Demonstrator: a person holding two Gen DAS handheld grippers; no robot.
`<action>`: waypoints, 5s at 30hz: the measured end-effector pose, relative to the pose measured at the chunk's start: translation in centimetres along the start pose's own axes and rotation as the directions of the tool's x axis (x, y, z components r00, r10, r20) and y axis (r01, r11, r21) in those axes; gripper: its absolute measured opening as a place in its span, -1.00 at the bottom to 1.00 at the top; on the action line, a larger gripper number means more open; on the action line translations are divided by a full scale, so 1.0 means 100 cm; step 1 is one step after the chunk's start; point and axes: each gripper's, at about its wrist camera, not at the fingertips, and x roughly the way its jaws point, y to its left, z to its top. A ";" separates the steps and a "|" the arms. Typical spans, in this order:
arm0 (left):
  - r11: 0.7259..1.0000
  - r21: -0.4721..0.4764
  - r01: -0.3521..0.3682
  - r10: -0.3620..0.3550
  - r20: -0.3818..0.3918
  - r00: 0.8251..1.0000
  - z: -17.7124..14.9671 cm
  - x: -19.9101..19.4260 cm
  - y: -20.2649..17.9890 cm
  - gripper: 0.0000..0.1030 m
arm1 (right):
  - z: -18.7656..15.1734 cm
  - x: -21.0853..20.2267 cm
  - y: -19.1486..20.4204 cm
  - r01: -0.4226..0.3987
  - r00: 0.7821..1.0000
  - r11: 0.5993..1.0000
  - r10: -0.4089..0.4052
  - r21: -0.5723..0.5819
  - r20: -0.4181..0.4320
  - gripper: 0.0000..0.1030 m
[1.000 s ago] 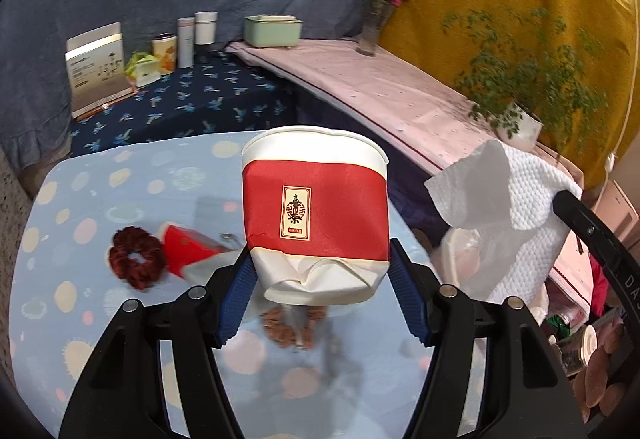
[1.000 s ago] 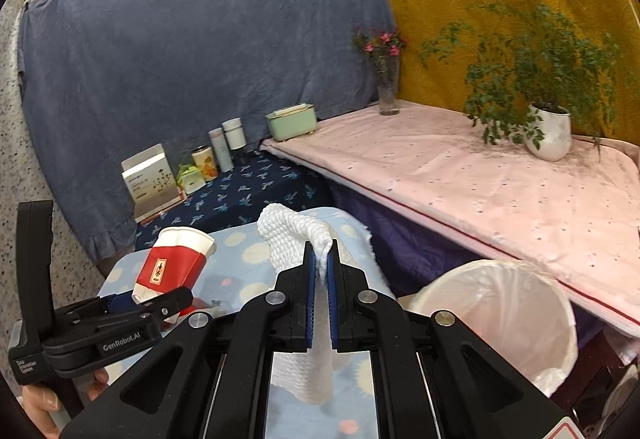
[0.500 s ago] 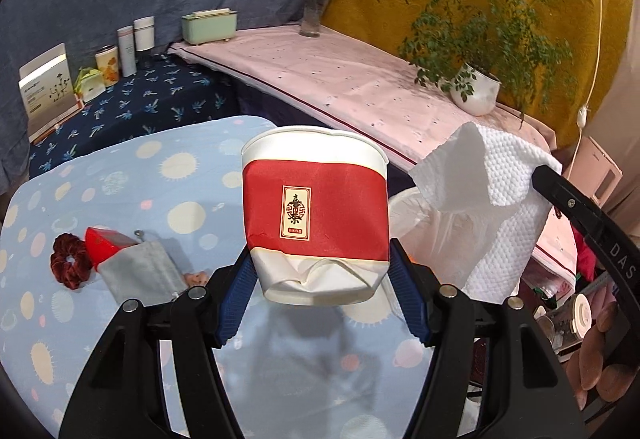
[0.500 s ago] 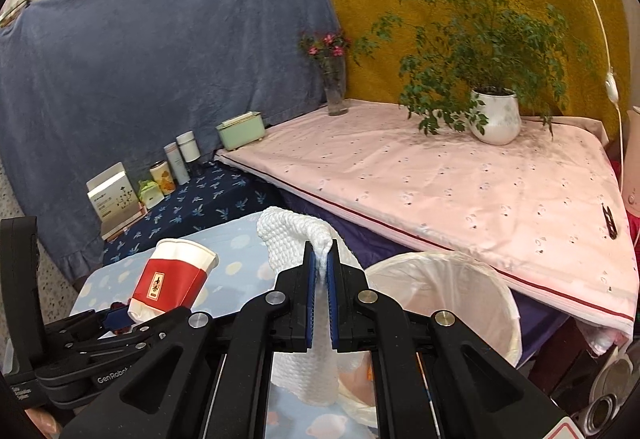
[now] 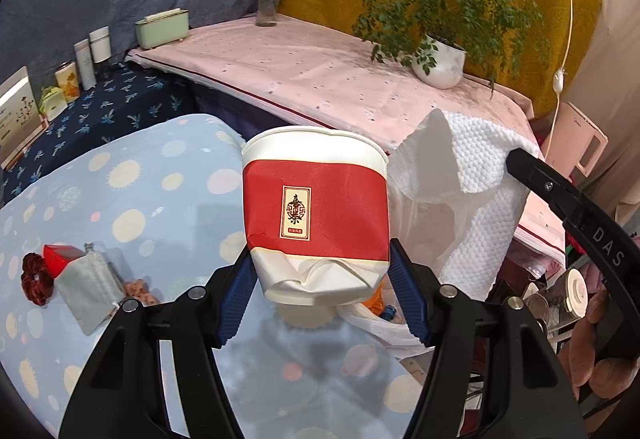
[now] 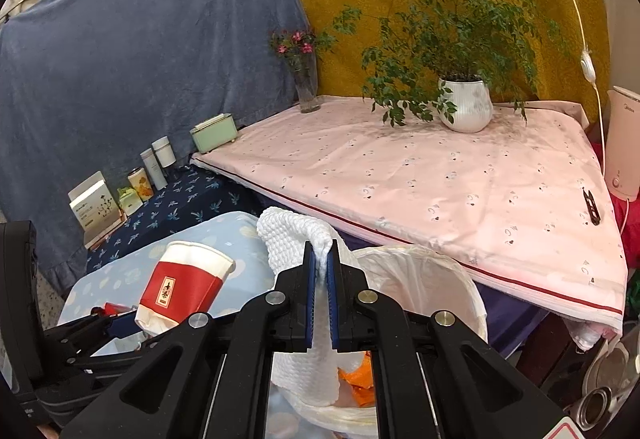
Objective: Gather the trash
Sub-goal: 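Carry the paper cup and tissue over the bin and open both tools, then move both tools back over the grey pouch and pink scrunchie, then grasp the grey drawstring pouch with the left tool while the right tool grasps the pink polka-dot scrunchie, then carry the pouch and scrunchie over the bin and open both tools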
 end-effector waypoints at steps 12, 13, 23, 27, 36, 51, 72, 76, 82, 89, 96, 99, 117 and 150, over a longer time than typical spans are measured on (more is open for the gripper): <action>0.998 0.042 0.045 -0.044 -0.029 0.999 0.002 0.023 -0.032 0.29 | 0.002 0.007 -0.021 0.035 0.999 0.999 -0.035 0.022 -0.008 -0.75; 0.998 0.044 0.037 -0.036 -0.031 0.999 0.002 0.025 -0.034 0.51 | 0.002 0.007 -0.023 0.043 0.999 0.999 -0.043 0.026 -0.004 -0.66; 1.000 0.024 0.000 0.000 -0.020 1.000 -0.001 0.026 -0.027 0.68 | 0.000 0.003 -0.024 0.055 0.998 0.998 -0.055 0.025 0.004 -0.14; 1.000 0.009 -0.013 0.013 -0.018 1.000 -0.004 0.024 -0.019 0.68 | -0.002 0.001 -0.017 0.044 0.999 0.999 -0.044 0.013 0.002 -0.12; 0.999 -0.029 -0.043 0.044 0.010 0.999 -0.006 0.006 0.005 0.68 | -0.007 -0.002 0.008 0.018 1.000 1.000 -0.018 -0.021 -0.003 0.03; 0.991 -0.099 -0.090 0.094 0.036 0.995 -0.016 -0.023 0.047 0.68 | -0.016 -0.009 0.050 -0.017 1.000 0.997 0.017 -0.077 -0.007 0.19; 0.947 -0.245 -0.208 0.220 0.022 0.975 -0.056 -0.056 0.147 0.75 | -0.060 -0.004 0.139 -0.075 0.996 0.973 0.061 -0.219 -0.069 0.56; 0.933 -0.274 -0.233 0.246 0.017 0.969 -0.064 -0.062 0.169 0.75 | -0.072 -0.001 0.161 -0.083 0.995 0.964 0.065 -0.254 -0.079 0.63; 0.912 -0.315 -0.263 0.278 0.003 0.961 -0.077 -0.070 0.203 0.77 | -0.091 0.012 0.189 -0.119 0.988 0.955 0.085 -0.270 -0.132 0.65; 0.885 -0.357 -0.298 0.310 -0.025 0.951 -0.094 -0.070 0.239 0.78 | -0.118 0.038 0.211 -0.151 0.974 0.950 0.096 -0.275 -0.204 0.65; 0.870 -0.379 -0.314 0.319 -0.053 0.946 -0.104 -0.062 0.261 0.78 | -0.144 0.073 0.228 -0.176 0.954 0.948 0.099 -0.266 -0.281 0.64; 0.868 -0.385 -0.313 0.314 -0.064 0.947 -0.105 -0.056 0.267 0.78 | -0.153 0.085 0.235 -0.184 0.947 0.946 0.098 -0.266 -0.307 0.62; 0.896 -0.397 -0.197 0.155 -0.136 0.978 -0.095 0.019 0.269 0.71 | -0.177 0.129 0.242 -0.246 0.895 0.944 0.134 -0.220 -0.425 -0.44; 0.981 -0.191 -0.034 0.038 0.018 0.999 -0.040 -0.043 0.128 -0.94 | -0.060 0.026 0.113 -0.137 0.983 0.985 0.123 -0.105 -0.135 -0.65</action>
